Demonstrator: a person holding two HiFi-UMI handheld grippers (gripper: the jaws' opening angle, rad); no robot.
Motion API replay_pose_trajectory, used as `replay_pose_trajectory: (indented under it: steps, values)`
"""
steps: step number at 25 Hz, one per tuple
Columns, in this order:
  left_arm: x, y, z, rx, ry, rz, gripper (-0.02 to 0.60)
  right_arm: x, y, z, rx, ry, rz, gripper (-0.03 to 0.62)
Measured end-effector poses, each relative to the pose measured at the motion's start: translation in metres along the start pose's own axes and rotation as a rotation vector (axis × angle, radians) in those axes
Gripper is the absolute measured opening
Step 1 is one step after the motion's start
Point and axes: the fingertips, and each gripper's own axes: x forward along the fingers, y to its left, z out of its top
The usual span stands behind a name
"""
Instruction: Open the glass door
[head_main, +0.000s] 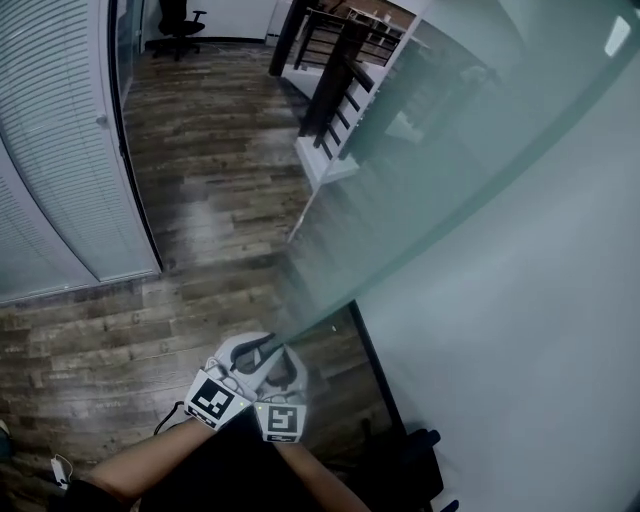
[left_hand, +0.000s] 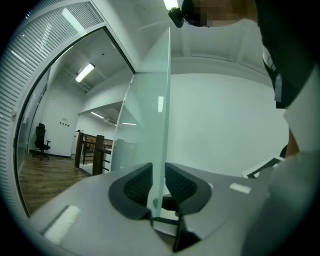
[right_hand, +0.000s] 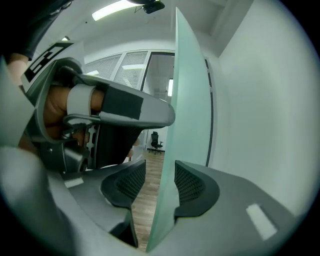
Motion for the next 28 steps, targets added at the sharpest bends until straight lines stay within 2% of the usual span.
replay_pose_trajectory:
  steps: [2, 7, 12, 22, 28]
  values:
    - [-0.008, 0.001, 0.003, -0.008, -0.018, -0.001, 0.024, -0.005, -0.010, -0.006, 0.026, 0.027, -0.049, 0.155]
    - [-0.034, 0.007, -0.013, -0.023, 0.019, 0.018, 0.000, -0.009, -0.045, -0.017, 0.075, 0.063, -0.177, 0.122]
    - [-0.051, 0.000, -0.016, -0.044, 0.029, 0.016, 0.000, -0.022, -0.066, -0.017, 0.119, 0.046, -0.268, 0.089]
    - [-0.051, -0.013, -0.014, -0.109, 0.038, -0.017, 0.000, -0.050, -0.098, -0.020, 0.159, 0.056, -0.326, 0.070]
    - [-0.032, -0.028, -0.015, -0.082, 0.037, -0.075, 0.000, -0.060, -0.115, -0.027, 0.189, 0.064, -0.349, 0.060]
